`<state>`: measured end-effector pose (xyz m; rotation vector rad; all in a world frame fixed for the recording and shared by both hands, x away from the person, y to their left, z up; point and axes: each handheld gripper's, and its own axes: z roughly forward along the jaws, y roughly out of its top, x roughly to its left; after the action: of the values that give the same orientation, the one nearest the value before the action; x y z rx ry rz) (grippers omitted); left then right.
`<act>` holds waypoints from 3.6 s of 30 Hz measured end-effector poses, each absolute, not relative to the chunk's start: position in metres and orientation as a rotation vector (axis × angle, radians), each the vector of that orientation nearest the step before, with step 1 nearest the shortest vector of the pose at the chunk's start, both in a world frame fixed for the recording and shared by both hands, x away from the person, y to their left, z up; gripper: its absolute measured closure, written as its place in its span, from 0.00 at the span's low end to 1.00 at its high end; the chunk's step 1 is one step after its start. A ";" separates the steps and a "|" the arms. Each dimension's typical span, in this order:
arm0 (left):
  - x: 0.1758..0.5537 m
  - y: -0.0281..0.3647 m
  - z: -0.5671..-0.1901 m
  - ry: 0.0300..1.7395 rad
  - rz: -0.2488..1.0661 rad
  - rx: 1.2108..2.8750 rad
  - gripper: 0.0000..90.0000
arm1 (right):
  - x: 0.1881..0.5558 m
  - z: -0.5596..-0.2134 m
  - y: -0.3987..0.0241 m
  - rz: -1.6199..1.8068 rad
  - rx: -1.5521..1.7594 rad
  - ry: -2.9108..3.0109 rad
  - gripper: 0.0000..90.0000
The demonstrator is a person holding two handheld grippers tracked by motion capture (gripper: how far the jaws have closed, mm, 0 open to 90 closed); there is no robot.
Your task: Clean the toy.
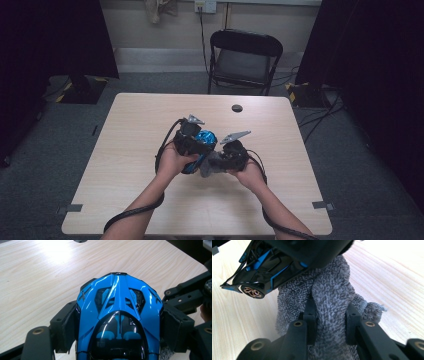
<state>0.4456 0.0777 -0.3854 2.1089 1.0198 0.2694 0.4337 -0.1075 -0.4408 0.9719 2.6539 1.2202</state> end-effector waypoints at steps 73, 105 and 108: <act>0.432 0.069 -0.395 0.970 0.239 2.151 0.27 | 0.453 -0.426 -0.138 1.262 1.135 2.590 0.78; 0.446 0.077 -0.382 1.020 0.266 2.099 0.27 | 0.436 -0.445 -0.103 1.307 1.039 2.725 0.77; 0.446 0.078 -0.381 1.025 0.266 2.094 0.27 | 0.436 -0.447 -0.102 1.320 1.036 2.736 0.77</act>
<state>0.4463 0.0778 -0.3812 2.0942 1.0246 0.2656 0.4358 -0.1015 -0.4468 1.0365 2.7356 1.3197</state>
